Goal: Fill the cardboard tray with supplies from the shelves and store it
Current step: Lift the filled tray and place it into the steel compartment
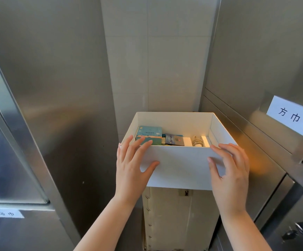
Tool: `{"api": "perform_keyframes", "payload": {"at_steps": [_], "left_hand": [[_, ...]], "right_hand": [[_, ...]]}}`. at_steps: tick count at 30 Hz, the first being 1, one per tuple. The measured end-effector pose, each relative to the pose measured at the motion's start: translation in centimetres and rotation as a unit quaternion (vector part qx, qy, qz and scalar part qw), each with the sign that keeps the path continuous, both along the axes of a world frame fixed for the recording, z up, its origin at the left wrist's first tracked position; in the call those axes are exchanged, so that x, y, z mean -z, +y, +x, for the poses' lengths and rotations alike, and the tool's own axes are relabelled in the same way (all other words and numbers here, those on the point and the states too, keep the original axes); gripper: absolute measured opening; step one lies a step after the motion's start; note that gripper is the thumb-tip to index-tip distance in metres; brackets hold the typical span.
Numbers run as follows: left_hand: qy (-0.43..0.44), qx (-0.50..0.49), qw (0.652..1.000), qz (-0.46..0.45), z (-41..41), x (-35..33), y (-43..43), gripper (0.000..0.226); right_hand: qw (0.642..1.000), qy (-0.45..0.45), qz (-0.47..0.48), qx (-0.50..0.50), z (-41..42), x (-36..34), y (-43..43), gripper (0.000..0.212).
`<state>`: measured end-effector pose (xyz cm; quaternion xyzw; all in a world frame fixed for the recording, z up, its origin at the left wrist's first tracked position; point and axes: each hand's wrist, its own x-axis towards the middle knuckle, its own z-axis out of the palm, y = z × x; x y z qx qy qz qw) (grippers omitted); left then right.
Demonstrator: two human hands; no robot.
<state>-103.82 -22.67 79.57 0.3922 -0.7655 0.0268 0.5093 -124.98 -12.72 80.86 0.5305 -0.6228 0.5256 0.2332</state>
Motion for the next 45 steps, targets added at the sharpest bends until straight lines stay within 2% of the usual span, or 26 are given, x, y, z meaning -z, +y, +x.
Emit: {"api": "perform_keyframes", "payload": {"at_steps": [23, 45], "left_hand": [[-0.008, 0.024, 0.998, 0.064, -3.8, 0.6, -11.1, 0.054], [-0.011, 0.039, 0.999, 0.011, -8.2, 0.7, -22.0, 0.053]], "right_hand": [[0.999, -0.008, 0.024, 0.022, -3.8, -0.3, -10.0, 0.031], [0.997, -0.013, 0.050, 0.063, -7.4, -0.6, -20.7, 0.026]]}}
